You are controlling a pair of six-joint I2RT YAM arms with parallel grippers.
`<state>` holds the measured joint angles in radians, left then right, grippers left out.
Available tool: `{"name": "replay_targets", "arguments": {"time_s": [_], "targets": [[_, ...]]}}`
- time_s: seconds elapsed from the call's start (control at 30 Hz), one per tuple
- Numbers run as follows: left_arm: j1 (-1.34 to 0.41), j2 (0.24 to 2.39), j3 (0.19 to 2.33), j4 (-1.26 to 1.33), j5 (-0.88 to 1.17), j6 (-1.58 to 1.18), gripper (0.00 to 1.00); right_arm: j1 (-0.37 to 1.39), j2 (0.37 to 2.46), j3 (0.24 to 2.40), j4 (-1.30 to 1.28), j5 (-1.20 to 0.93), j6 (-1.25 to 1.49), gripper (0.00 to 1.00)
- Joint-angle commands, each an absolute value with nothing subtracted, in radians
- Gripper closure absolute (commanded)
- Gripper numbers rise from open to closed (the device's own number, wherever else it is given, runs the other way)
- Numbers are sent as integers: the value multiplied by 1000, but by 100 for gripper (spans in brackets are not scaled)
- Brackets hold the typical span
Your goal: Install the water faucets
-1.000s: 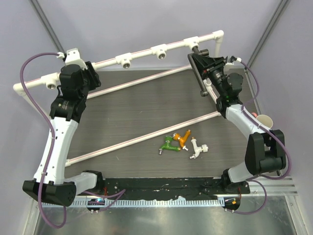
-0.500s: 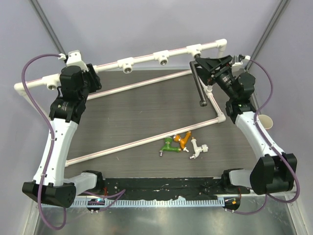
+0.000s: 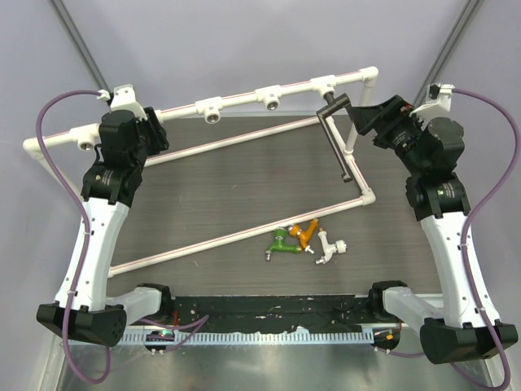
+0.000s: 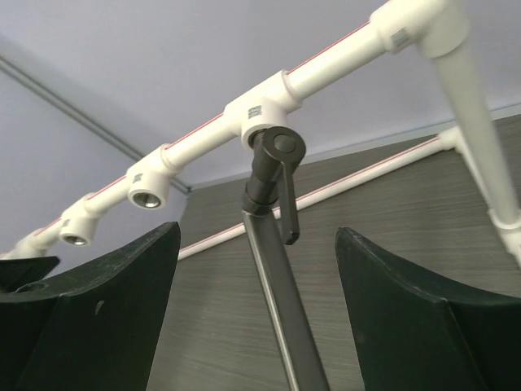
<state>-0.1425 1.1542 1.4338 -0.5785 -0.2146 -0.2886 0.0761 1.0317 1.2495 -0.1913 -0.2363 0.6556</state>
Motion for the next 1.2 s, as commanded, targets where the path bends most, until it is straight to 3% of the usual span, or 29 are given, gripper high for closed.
{"name": "replay_targets", "arguments": {"time_s": [0.0, 0.47, 0.73, 1.17], "targets": [[-104, 1124, 1454, -508, -357, -285, 100, 74, 1012, 1356, -382, -104, 411, 18], [-106, 1124, 1454, -509, -361, -282, 100, 74, 1149, 1416, -393, -138, 353, 37], [-103, 1129, 1456, -509, -356, -284, 100, 74, 1160, 1388, -393, -87, 333, 38], [-95, 1129, 1456, -509, -348, -290, 100, 170, 1026, 1312, -480, -201, 341, 33]]}}
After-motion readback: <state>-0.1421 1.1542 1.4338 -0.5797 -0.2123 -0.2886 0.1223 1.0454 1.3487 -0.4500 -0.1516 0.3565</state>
